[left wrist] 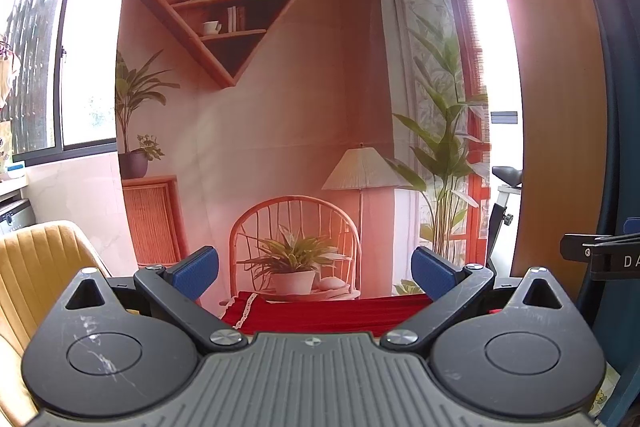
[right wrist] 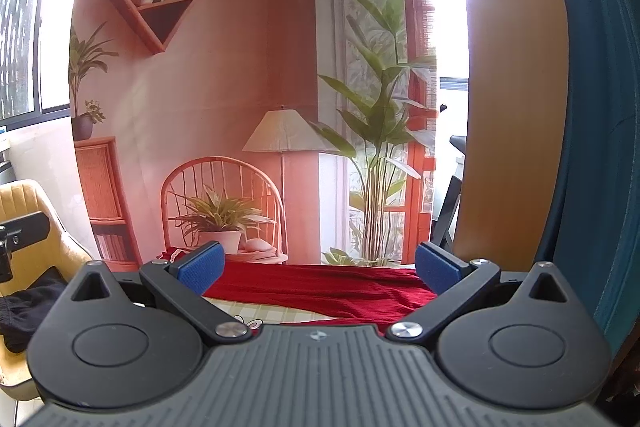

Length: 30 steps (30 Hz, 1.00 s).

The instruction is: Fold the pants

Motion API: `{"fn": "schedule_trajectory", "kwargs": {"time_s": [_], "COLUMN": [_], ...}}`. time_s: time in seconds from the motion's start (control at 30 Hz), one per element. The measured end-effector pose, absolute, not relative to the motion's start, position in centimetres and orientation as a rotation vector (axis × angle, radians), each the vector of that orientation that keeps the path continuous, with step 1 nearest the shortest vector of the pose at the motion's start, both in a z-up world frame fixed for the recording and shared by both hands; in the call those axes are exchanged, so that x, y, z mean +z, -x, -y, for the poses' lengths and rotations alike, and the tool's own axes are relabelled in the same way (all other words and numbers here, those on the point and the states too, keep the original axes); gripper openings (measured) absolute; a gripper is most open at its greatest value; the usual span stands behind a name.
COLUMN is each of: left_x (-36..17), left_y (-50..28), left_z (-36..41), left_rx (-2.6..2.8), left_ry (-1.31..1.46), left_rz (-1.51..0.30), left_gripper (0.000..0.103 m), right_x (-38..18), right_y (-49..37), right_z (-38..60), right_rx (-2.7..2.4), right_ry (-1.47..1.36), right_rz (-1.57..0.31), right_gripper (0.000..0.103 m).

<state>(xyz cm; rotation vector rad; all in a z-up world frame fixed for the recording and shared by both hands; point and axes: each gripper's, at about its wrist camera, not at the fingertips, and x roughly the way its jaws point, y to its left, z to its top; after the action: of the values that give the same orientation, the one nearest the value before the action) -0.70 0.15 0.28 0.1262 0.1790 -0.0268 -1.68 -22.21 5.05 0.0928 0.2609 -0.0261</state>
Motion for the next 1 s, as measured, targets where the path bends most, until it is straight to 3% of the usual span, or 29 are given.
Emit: {"fn": "schedule_trajectory", "kwargs": {"time_s": [1.0], "left_x": [0.23], "left_y": [0.7], "left_z": [-0.11], "left_rx": [-0.037], "left_ry": [-0.133], "left_rz": [-0.183], "left_gripper": [0.103], "right_x": [4.44], "right_y": [2.11], "right_z": [22.76], "right_rx": [-0.038], "right_ry": [-0.095], "right_rz": [-0.258], "right_gripper": [0.103]}}
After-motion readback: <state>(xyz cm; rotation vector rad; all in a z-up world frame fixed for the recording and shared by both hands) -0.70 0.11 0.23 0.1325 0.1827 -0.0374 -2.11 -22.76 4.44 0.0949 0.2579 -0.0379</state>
